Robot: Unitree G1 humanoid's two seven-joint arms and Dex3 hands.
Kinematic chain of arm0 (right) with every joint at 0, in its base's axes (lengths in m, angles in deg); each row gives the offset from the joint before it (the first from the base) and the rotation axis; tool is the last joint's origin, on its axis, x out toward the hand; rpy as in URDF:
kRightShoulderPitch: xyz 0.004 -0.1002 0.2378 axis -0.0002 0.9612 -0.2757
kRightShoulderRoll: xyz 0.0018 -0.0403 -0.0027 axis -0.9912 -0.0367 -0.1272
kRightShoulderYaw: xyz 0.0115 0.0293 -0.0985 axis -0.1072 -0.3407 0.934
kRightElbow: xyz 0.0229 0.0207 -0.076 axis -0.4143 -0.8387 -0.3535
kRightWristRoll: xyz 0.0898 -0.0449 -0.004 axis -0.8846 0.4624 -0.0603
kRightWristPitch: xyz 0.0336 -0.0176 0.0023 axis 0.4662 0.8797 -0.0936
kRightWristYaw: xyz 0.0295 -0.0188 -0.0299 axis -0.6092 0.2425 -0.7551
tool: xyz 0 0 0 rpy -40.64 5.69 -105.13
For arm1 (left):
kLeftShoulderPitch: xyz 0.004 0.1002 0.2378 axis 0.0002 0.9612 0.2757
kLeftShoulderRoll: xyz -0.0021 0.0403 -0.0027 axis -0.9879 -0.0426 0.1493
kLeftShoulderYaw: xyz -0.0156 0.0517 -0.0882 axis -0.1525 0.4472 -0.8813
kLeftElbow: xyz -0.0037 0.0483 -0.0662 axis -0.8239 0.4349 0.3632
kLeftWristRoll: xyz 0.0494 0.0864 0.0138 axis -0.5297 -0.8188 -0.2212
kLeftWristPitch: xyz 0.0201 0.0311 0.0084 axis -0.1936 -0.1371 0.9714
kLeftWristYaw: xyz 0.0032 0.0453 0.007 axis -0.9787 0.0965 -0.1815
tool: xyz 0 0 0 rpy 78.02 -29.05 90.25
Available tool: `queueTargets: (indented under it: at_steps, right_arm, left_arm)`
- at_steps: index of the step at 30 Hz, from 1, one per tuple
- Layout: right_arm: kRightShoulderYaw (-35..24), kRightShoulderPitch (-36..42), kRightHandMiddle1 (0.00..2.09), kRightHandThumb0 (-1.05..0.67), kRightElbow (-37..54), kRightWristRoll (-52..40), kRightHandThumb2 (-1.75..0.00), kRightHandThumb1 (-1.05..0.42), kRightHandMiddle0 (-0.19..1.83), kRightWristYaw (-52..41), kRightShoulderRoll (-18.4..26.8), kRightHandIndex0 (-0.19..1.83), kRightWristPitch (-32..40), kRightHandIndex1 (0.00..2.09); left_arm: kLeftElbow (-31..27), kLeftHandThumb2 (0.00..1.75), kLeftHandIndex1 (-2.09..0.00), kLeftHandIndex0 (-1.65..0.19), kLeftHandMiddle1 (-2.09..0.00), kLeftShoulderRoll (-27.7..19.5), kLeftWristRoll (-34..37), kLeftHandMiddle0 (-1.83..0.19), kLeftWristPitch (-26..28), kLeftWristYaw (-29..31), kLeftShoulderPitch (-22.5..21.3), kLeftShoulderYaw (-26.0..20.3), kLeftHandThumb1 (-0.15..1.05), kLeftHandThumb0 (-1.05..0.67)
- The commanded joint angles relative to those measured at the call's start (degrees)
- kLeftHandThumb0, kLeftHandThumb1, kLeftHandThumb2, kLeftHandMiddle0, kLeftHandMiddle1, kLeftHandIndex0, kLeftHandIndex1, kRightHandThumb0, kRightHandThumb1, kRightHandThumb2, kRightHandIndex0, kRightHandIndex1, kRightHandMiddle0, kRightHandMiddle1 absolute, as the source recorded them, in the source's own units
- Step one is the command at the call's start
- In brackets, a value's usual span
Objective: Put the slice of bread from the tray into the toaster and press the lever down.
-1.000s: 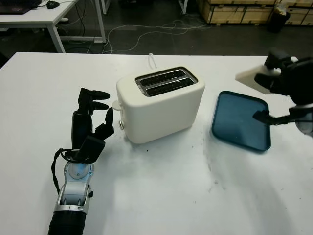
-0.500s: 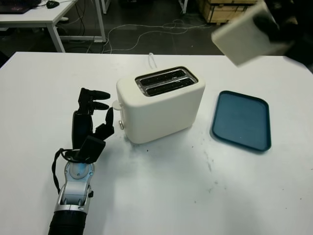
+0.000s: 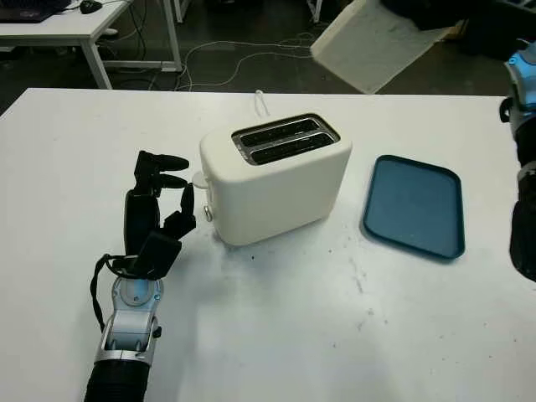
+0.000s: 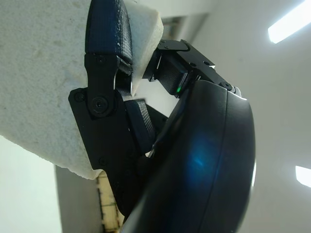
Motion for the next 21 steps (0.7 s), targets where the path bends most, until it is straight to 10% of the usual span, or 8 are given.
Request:
queueTargets:
  at_steps: [1, 21]
  right_arm:
    - [0.33, -1.0, 1.75, -0.6, 0.25, -0.53, -0.33, -0.92, 0.89, -1.78, -1.01, 1.14, 2.29, 1.75]
    - [4.29, -0.98, 1.75, -0.52, -1.33, 4.99, -0.35, -0.92, 0.79, 1.28, -6.7, 1.02, 5.87, 1.75]
  left_arm:
    - [0.33, 0.84, -1.61, 0.0, -1.75, 0.12, -0.83, 0.0, -0.1, -0.48, -1.17, 0.15, 0.78, -0.75]
    - [1.25, 0.83, -1.62, 0.0, -1.75, 0.16, -1.18, 0.0, -0.63, -1.1, -1.4, 0.48, 0.79, -0.78]
